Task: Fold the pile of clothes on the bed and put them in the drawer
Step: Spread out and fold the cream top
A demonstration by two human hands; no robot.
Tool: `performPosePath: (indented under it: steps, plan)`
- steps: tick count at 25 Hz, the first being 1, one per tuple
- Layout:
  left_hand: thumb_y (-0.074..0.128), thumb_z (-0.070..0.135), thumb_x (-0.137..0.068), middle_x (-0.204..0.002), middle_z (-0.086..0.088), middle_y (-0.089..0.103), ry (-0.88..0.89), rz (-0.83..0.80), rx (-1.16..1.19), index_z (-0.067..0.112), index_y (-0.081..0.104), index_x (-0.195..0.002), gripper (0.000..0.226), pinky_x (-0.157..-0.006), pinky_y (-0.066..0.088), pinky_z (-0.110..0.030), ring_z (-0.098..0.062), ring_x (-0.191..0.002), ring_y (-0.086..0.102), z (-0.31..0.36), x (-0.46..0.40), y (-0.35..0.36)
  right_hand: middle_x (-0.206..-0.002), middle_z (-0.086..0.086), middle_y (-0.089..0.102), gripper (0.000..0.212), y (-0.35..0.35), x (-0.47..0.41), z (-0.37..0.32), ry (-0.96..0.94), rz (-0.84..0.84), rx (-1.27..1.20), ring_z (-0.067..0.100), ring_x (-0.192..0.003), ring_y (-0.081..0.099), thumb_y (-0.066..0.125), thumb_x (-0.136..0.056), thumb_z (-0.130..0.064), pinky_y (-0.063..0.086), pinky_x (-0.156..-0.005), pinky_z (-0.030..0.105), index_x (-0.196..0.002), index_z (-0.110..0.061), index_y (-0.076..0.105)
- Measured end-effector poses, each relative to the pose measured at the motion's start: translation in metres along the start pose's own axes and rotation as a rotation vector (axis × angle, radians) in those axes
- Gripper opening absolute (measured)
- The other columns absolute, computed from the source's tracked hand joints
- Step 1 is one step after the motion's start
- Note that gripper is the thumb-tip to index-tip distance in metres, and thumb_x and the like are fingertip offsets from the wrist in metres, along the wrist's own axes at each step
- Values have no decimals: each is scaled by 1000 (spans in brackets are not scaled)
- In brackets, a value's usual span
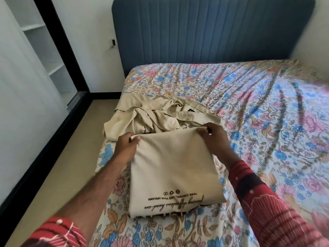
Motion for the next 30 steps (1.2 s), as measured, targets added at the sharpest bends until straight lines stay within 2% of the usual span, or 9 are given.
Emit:
performPosePath:
  steps: [4, 9, 12, 16, 19, 22, 26, 28, 30]
  plan:
    - [68, 23, -96, -78, 0, 61, 4, 41, -107, 9, 71, -100, 15, -71, 39, -31, -25, -82, 59, -14, -42, 9, -85, 1, 62, 21, 36, -29, 22, 93, -41, 94, 22, -82, 55, 70, -95, -29, 32, -67, 27, -102, -9, 73]
    - [80, 39, -86, -80, 6, 63, -57, 2, -123, 17, 65, -101, 30, -69, 45, -30, -16, -77, 61, -32, -51, 21, -67, 3, 64, 53, 62, -33, 69, 320, -149, -19, 26, -68, 61, 69, -87, -61, 44, -60, 33, -71, -11, 62]
    - [92, 21, -73, -97, -1, 76, -174, -193, 69, 14, 71, -109, 43, -82, 58, -33, -20, -90, 72, -40, -51, 35, -93, 14, 78, 39, 78, -29, 65, 346, -382, -305, 38, -86, 76, 79, -88, -40, 62, -70, 51, -99, -3, 74]
    - [94, 5, -54, -104, -11, 76, -229, -403, 43, 6, 69, -117, 68, -100, 55, -43, -27, -103, 72, -15, -39, 31, -99, 15, 76, 25, 55, -25, 36, 241, -394, -391, 32, -90, 75, 77, -92, -21, 61, -62, 35, -109, -4, 71]
    - [87, -6, -68, -110, -12, 71, -105, -502, -37, 11, 69, -106, 46, -102, 51, -38, -24, -105, 67, 44, -32, 17, -93, 11, 73, 18, 18, -29, 12, 150, -279, -410, 29, -86, 72, 81, -88, -23, 59, -64, 36, -97, -12, 69]
    - [86, -3, -73, -111, 0, 72, 164, -459, -31, 19, 74, -104, 40, -99, 53, -32, -16, -107, 66, 119, -26, -3, -80, 5, 68, 19, -45, -33, -24, 29, -124, -442, 24, -75, 66, 84, -80, -27, 54, -65, 42, -83, -19, 67]
    - [83, -5, -76, -94, 13, 69, 496, -341, 22, 20, 74, -105, 39, -76, 47, -7, 13, -79, 61, 217, -2, -14, -69, -11, 62, 23, -143, -6, -101, -222, 39, -532, 8, -65, 56, 80, -85, -13, 46, -58, 27, -80, -22, 60]
    - [83, -6, -75, -96, 14, 61, 541, -224, 82, 15, 72, -106, 39, -74, 43, -2, 11, -83, 59, 238, 0, -16, -68, -15, 63, 25, -173, 32, -137, -331, 57, -519, 3, -64, 56, 80, -84, -9, 46, -57, 19, -80, -23, 60]
    - [81, -10, -75, -99, 9, 56, 505, -189, 131, 14, 70, -98, 36, -75, 44, -3, -9, -97, 58, 228, -6, -10, -73, -11, 69, 18, -169, 73, -159, -391, 22, -387, 8, -65, 63, 83, -79, -23, 50, -54, 23, -80, -29, 66]
Point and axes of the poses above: each hand's wrist, its own x-axis away from the middle knuckle, its own y-axis out of the palm, z = x × y, the point moved 10 cm from there along -x, towards the middle knuckle
